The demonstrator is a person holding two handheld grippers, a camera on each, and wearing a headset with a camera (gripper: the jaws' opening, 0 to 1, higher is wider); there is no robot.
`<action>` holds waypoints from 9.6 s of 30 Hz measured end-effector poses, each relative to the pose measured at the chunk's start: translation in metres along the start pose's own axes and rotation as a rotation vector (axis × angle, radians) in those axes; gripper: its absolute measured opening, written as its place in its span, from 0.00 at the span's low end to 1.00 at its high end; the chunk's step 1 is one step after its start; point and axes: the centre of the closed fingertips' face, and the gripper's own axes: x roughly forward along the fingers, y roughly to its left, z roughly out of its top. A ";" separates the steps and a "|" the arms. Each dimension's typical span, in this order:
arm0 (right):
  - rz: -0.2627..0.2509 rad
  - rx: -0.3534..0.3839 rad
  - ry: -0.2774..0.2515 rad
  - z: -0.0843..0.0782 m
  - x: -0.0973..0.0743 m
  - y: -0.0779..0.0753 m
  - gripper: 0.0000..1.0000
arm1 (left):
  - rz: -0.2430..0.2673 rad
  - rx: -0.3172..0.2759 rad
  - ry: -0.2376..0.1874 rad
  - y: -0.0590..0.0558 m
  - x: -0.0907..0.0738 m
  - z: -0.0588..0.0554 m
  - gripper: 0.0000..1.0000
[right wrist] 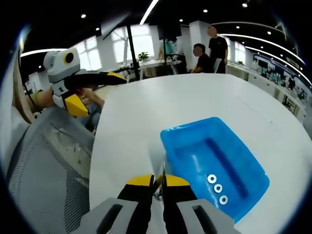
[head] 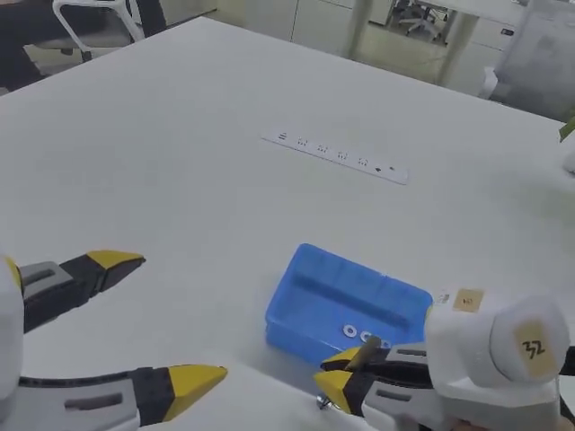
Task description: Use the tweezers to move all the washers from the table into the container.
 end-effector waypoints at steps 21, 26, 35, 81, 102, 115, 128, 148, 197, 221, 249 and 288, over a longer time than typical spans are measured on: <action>0.025 0.093 -0.138 0.045 -0.025 -0.003 0.03 | 0.002 -0.006 -0.010 -0.001 0.000 0.002 0.75; 0.013 0.090 -0.176 0.059 -0.032 -0.010 0.03 | 0.003 -0.011 -0.008 -0.001 0.001 0.002 0.75; -0.033 0.135 -0.223 0.072 -0.037 -0.034 0.03 | 0.000 -0.014 -0.008 -0.001 0.000 0.003 0.75; -0.113 0.208 -0.072 0.034 0.017 -0.088 0.03 | -0.014 -0.030 0.005 0.000 0.001 -0.002 0.75; -0.136 0.144 -0.176 0.065 -0.020 -0.064 0.04 | -0.023 -0.030 0.007 -0.001 0.002 -0.003 0.75; -0.092 0.182 -0.194 0.041 -0.038 -0.018 0.04 | -0.039 -0.015 0.019 -0.007 0.003 -0.004 0.75; -0.142 0.135 -0.082 0.003 -0.027 -0.012 0.04 | -0.052 -0.007 0.034 -0.011 0.005 -0.006 0.74; -0.107 0.011 0.038 -0.010 -0.011 -0.010 0.04 | -0.032 -0.001 0.014 -0.007 0.003 -0.002 0.73; -0.065 0.140 -0.155 0.067 -0.006 -0.056 0.03 | -0.021 -0.015 0.006 -0.004 0.002 -0.001 0.72; -0.063 0.101 -0.054 0.050 0.037 -0.078 0.03 | -0.085 -0.053 0.018 -0.011 0.003 -0.004 0.61; -0.015 -0.023 -0.208 0.091 -0.016 -0.027 0.03 | -0.263 0.029 0.004 -0.016 0.005 0.032 0.35; 0.038 -0.235 0.032 0.010 -0.024 0.075 0.03 | -0.837 0.450 0.291 -0.153 0.023 0.035 0.04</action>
